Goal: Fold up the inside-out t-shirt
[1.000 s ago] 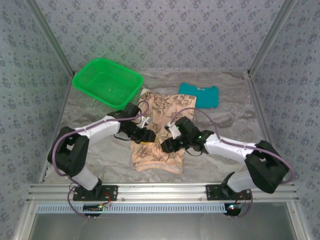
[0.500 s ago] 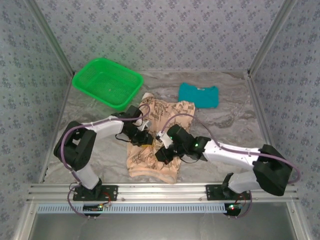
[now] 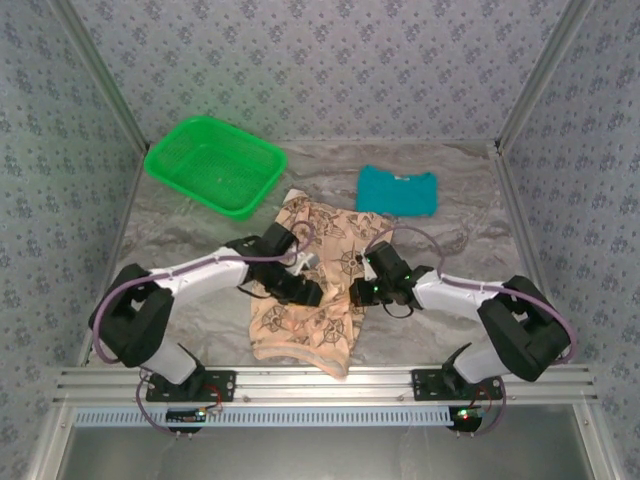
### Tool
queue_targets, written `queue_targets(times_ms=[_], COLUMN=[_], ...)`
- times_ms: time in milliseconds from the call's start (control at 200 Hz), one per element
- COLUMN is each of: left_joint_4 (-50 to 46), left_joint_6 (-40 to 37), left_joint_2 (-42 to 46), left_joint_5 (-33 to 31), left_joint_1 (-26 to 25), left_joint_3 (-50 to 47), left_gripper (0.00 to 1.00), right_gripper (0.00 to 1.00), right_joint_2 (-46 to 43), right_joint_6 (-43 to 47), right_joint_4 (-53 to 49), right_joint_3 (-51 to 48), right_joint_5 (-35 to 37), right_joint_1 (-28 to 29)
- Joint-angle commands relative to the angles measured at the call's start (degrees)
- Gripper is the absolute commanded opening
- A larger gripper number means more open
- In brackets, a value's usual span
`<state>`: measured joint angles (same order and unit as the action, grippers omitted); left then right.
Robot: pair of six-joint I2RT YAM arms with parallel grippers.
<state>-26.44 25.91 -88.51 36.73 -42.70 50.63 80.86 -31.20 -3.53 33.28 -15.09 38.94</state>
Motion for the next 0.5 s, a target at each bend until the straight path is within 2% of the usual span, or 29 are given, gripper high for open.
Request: queue_targets(times_ms=[0,60,160,255,390,495], left_joint_4=[3.51,6.33,8.37,5.84,-0.06,-1.44], left_joint_6=[4.50,7.03,8.64,6.32,1.80,1.93], left_joint_2=[-2.31,-2.47,-2.37,2.09,11.14,14.92], left_joint_5=[-5.84,-7.54,-7.29,-6.40,-1.11,4.41], left_joint_1=[-1.26,-1.27,-1.31,-0.93,1.21,2.49], left_joint_3=[1.25,0.51,0.03,0.20,1.03,-0.02], left_gripper=[0.53,0.47,0.17,0.02,0.00,0.00], right_gripper=[0.00,0.00,0.00,0.00,0.00,0.01], right_joint_2=[-4.30,-6.53,-9.35,-10.92,-10.75,-9.86], right_joint_6=[-2.52,-3.25,-4.34,-4.36,-6.39,-6.20], right_joint_4=[2.21,2.51,2.36,-3.49,-7.63,-8.39], right_joint_3=[-2.16,-3.71,-5.53,-5.01,-5.16,-4.82], right_joint_5=[1.68,1.52,1.49,5.62,5.56,3.44], right_joint_1=[0.18,-0.59,-2.12,-3.83,-9.64,-13.28])
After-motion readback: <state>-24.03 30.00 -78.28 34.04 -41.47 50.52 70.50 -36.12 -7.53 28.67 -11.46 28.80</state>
